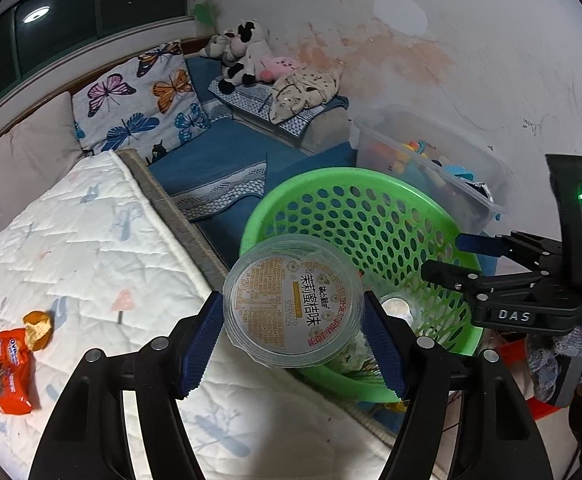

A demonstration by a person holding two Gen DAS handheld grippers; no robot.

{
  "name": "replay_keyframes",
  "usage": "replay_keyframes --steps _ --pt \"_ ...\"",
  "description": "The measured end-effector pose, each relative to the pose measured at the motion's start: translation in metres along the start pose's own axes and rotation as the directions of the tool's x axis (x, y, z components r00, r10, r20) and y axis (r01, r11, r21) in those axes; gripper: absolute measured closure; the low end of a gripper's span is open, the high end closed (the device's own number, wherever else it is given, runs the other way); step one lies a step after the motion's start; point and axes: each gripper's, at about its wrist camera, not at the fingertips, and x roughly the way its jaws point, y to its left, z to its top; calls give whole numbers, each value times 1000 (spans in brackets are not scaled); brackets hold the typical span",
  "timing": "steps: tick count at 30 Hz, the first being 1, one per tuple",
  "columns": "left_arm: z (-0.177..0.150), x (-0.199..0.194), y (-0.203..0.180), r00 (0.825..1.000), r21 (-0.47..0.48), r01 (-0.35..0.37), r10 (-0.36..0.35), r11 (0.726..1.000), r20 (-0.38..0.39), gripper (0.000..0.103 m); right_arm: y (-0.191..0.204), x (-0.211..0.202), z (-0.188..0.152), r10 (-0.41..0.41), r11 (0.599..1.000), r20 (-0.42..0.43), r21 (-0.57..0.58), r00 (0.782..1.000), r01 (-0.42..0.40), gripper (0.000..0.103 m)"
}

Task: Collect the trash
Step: 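Carry both cups over the green basket and open the right gripper, then open the left gripper to drop its yogurt cup into the basket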

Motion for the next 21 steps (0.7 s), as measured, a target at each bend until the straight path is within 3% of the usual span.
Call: replay_keyframes --steps 11,17,21 --pt "11 25 -24 999 19 31 -30 999 -32 36 -19 -19 -3 0 999 39 39 999 -2 29" --pt "12 32 -29 998 13 49 -49 999 -30 25 -22 -25 -5 2 999 48 51 999 -4 29" --pt "7 28 -27 999 11 47 -47 999 -23 23 -21 -27 -5 5 999 51 52 999 -7 29"
